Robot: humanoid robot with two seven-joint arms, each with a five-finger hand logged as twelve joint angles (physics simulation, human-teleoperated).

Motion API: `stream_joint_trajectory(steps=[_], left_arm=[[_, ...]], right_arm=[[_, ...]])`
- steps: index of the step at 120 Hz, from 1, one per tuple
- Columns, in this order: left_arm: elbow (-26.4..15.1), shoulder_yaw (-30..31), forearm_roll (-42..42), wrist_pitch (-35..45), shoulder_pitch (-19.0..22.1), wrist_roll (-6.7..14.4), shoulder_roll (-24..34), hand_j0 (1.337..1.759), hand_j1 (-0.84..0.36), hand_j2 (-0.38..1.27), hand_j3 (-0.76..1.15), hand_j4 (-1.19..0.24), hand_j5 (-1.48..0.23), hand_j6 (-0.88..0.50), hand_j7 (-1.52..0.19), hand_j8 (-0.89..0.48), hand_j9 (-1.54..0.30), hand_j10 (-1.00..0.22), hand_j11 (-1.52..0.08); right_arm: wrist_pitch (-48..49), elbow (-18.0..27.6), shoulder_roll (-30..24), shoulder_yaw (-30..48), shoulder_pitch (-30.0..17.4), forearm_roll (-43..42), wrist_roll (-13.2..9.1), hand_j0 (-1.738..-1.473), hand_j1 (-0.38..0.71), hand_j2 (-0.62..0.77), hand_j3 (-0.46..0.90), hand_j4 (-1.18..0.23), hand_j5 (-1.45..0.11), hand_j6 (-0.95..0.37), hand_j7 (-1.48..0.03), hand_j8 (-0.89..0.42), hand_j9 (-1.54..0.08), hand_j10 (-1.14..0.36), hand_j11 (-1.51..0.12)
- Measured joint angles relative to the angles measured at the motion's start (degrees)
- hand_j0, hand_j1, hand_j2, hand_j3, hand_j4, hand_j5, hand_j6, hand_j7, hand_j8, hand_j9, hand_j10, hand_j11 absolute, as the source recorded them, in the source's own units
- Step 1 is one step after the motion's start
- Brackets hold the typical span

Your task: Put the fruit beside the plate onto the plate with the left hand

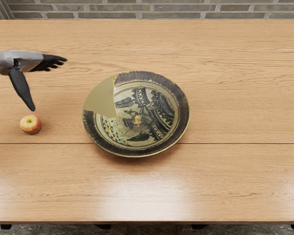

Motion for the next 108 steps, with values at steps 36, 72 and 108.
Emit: stream_joint_trajectory(steps=[36, 72, 108], left_arm=[[-0.5, -1.3, 0.0, 0.0, -2.3, 16.0, 4.5, 1.658, 0.35, 0.0, 0.0, -0.01, 0.0, -0.01, 0.0, -0.01, 0.0, 0.0, 0.0], [-14.1, -7.6, 0.3, 0.0, -1.5, 36.2, 3.3, 1.658, 0.35, 0.0, 0.0, -0.01, 0.0, -0.01, 0.0, -0.01, 0.0, -0.01, 0.0], [-25.1, -9.2, 1.1, 0.0, 1.5, 37.4, 6.1, 1.658, 0.27, 0.01, 0.0, -0.07, -0.08, -0.07, -0.08, -0.07, -0.08, -0.07, -0.08]], right_arm=[[0.1, 0.2, 0.0, 0.0, -0.2, 0.1, 0.0, -1.658, -0.33, 0.0, 0.0, -0.01, -0.02, -0.01, -0.02, -0.01, -0.02, -0.01, -0.02], [0.1, 0.2, 0.0, 0.0, -0.1, 0.1, 0.0, -1.658, -0.33, 0.0, 0.0, -0.01, -0.02, -0.01, -0.02, -0.01, -0.02, -0.01, -0.02], [0.1, 0.1, 0.0, 0.0, -0.1, 0.1, 0.0, -1.658, -0.33, 0.0, 0.0, -0.01, -0.02, -0.01, -0.02, -0.01, -0.02, -0.01, -0.02]])
